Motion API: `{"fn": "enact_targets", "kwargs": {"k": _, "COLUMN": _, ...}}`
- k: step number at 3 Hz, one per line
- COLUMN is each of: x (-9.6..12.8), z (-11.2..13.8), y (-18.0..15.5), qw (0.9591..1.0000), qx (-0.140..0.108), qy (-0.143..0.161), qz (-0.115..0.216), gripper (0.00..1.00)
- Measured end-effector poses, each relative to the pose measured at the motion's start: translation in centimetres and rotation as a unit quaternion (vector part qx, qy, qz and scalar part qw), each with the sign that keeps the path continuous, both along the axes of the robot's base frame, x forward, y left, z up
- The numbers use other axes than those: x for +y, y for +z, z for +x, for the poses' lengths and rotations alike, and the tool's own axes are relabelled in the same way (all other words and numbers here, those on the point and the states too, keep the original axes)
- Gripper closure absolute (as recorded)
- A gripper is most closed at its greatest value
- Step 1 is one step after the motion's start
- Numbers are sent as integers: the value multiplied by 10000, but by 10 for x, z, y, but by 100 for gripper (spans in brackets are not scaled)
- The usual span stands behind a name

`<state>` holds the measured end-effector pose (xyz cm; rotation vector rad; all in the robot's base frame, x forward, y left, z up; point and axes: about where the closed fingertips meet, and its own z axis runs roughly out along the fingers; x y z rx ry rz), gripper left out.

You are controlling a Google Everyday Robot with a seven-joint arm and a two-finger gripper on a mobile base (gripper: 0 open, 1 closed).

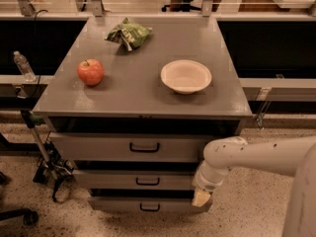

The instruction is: Open middle drawer

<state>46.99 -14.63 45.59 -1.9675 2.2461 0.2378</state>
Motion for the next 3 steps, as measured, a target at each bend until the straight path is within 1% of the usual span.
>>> {"fn": "enact_targets", "kwargs": {"k": 1, "x": 5, "z": -2, "y": -21, "qw": 9999, "qx": 153, "qy": 54, "qz": 29, "gripper": 69}}
{"fn": "enact_targets", "kwargs": {"k": 2, "x": 5, "z": -4, "y": -21, "qw": 9998, "qx": 165, "qy": 54, "qz": 29, "gripper": 68}}
{"fn": "enact_targets", "kwargs": {"k": 3, "x": 1, "z": -10, "y": -7, "qw": 10000, "qx": -27, "qy": 48, "qz": 6, "gripper": 37}}
